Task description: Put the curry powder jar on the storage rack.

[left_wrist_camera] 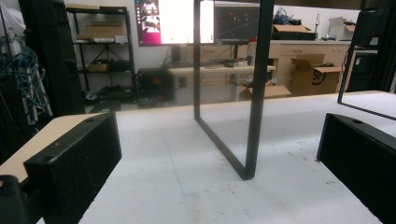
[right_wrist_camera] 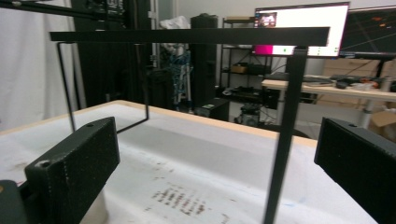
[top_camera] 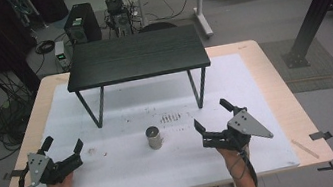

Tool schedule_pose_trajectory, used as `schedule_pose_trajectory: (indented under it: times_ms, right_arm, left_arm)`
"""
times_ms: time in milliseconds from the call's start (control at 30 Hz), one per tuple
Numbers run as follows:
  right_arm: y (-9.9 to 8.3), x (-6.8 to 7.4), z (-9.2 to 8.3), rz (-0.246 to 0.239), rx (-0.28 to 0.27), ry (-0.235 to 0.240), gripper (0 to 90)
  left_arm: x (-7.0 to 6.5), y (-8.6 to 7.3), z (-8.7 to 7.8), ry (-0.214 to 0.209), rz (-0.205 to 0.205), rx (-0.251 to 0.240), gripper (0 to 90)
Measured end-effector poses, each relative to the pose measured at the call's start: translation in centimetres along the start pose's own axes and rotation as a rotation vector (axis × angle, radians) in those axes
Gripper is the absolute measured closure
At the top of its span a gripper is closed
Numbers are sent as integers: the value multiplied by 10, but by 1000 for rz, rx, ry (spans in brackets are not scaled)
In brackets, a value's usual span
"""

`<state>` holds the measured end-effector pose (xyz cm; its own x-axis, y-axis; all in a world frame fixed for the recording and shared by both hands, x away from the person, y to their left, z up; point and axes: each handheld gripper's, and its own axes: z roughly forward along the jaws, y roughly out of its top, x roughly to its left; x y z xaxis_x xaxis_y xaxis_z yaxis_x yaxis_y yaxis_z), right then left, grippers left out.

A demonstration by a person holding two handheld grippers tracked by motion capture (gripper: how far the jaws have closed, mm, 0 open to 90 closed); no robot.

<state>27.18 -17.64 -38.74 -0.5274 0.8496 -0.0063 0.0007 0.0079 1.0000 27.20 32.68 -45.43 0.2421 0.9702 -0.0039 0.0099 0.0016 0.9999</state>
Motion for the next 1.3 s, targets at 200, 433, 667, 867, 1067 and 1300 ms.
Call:
schedule_pose_trajectory:
  times_ms: [200,433,667,867,1067,1300]
  right_arm:
    - [0,10,10,6,16,53,0]
    - [1,21,18,4,23,98,0]
    - [2,30,26,1,35,138,0]
    - [0,40,35,0,51,181,0]
    - [-2,48,42,3,62,210,0]
    - [-7,58,53,6,83,253,0]
  left_arm:
    - [0,0,0,0,0,-1,2]
    - [0,0,0,0,0,-2,2]
    - [0,0,0,0,3,-1,2]
    - [0,0,0,0,4,-1,2]
    - [0,0,0,0,3,-2,2]
    - [0,0,0,0,3,-1,2]
